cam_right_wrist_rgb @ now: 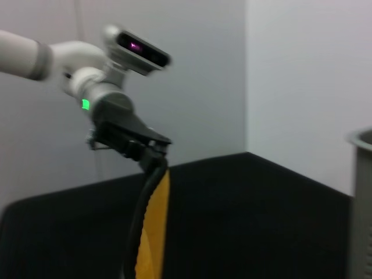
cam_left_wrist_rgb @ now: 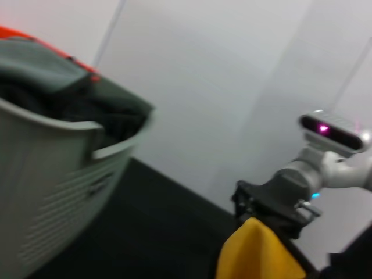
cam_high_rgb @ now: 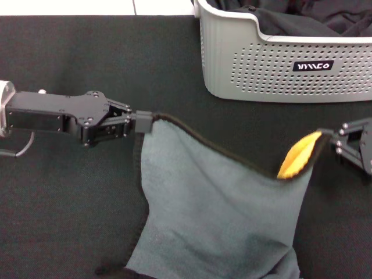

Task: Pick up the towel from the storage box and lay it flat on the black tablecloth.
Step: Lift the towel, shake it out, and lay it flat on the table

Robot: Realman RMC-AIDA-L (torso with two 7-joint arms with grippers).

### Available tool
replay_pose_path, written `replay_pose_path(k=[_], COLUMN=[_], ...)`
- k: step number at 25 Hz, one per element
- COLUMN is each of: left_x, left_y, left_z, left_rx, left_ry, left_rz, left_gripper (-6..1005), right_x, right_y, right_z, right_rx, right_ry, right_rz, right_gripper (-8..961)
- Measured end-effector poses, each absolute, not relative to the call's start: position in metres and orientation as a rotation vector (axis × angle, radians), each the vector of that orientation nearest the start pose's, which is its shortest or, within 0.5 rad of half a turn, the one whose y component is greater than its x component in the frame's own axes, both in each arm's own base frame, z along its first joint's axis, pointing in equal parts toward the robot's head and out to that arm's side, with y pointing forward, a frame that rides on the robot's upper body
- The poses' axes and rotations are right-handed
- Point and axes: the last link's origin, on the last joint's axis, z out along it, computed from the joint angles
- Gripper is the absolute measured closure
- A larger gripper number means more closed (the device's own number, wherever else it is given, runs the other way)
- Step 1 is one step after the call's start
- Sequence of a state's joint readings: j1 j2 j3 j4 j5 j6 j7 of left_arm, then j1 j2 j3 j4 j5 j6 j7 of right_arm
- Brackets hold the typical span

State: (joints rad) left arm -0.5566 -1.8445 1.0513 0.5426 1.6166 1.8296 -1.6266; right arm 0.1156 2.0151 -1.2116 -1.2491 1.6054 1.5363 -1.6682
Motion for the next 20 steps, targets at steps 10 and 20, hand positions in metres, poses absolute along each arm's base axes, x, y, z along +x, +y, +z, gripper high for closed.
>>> replay_pose_path(k=[10, 20], left_x=[-0.258, -0.276], left_y=[0.345, 0.362], left_z=[0.052, 0.065], left_rx=[-2.781, -2.601], left_ry=[-0.91, -0.962], left_rz=[-0.754, -0.684], left_gripper=[915, 913], right_x=[0.228, 0.211], right_y=[0.314, 0.359], right_z=[0.032, 0.006], right_rx=[-2.61, -2.667], right_ry=[0.292, 0.305], right_rz=[0.618, 0.559], right_gripper=[905, 899])
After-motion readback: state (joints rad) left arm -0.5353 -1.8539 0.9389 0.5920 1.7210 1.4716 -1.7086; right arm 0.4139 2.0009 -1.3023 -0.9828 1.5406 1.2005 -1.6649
